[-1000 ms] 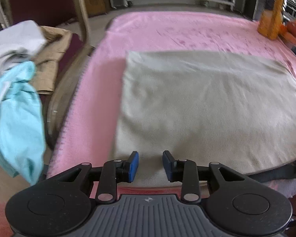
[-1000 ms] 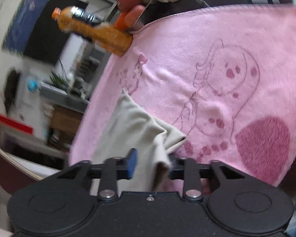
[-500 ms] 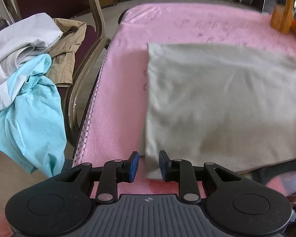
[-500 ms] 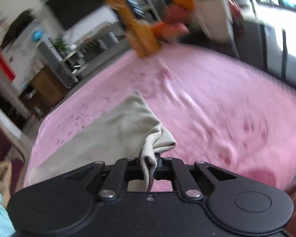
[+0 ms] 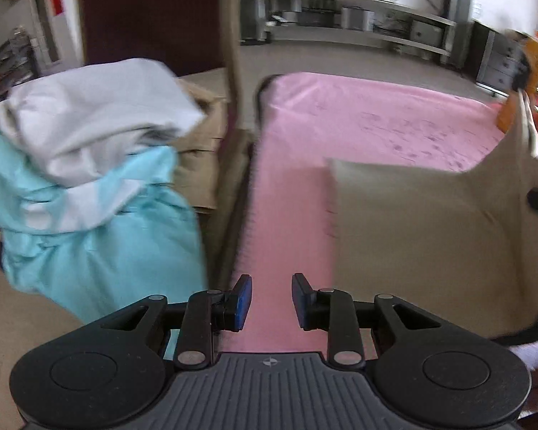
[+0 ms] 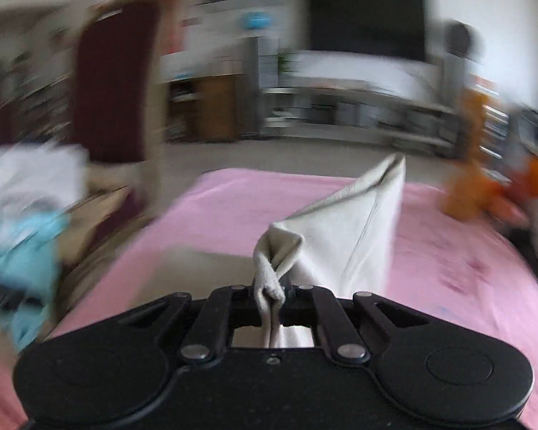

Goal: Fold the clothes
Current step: 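Lift the corner with the right gripper, fold it over the sweatshirt, open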

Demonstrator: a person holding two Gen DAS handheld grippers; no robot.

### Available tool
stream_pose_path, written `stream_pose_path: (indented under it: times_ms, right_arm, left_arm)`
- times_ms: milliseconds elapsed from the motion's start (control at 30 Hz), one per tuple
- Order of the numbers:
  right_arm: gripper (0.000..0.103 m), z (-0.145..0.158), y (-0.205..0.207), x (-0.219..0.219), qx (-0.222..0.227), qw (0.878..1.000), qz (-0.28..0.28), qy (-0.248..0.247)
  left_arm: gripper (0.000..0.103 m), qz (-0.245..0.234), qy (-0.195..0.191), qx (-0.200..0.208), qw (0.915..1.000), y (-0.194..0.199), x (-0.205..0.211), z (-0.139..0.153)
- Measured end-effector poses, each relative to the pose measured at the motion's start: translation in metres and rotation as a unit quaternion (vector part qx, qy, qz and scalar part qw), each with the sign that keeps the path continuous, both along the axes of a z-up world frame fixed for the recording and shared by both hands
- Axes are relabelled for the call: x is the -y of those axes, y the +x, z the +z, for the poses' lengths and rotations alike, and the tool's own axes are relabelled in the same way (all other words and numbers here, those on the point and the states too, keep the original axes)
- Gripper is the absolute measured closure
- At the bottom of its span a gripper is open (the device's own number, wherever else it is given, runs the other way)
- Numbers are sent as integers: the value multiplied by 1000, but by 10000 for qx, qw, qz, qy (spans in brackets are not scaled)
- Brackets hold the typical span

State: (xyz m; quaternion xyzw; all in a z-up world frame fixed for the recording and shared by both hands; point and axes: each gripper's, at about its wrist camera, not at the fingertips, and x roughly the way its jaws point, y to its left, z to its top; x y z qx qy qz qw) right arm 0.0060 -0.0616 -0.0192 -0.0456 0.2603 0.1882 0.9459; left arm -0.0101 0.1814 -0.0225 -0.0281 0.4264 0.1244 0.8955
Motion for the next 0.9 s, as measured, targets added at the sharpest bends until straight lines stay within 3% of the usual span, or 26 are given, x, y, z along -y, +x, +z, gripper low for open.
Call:
stream_pose_path:
  times_ms: [133, 200, 267, 400, 567, 767, 900]
  right_arm:
    - [97, -28, -5, -60, -186, 9917, 1153, -542]
    - [97, -49, -6, -84, -397, 9829, 1501, -989]
    - [97, -68, 1, -94, -739, 9789, 1506, -1171]
    - [97, -67, 12, -86, -1099, 9834, 1246, -726]
    - [97, -40, 8, -79, -795, 9909, 1084, -74]
    - [97, -34, -5, -101, -601, 9872, 1451, -294]
    - [96, -49, -1, -107, -930, 9799, 1676, -549]
  left_arm:
    - [75, 297, -499, 29, 9983, -4, -22, -5]
    - [75, 434, -600, 36, 9972, -7, -30, -6]
    - [76, 482, -639, 42, 9968, -8, -31, -6]
    - [75, 526, -702, 95, 9961, -8, -32, -7]
    - [75, 566, -819, 181, 9949, -8, -37, -7]
    - [76, 635, -872, 181, 9940, -10, -41, -8]
    - [76, 655, -776, 122, 9948, -10, -40, -8]
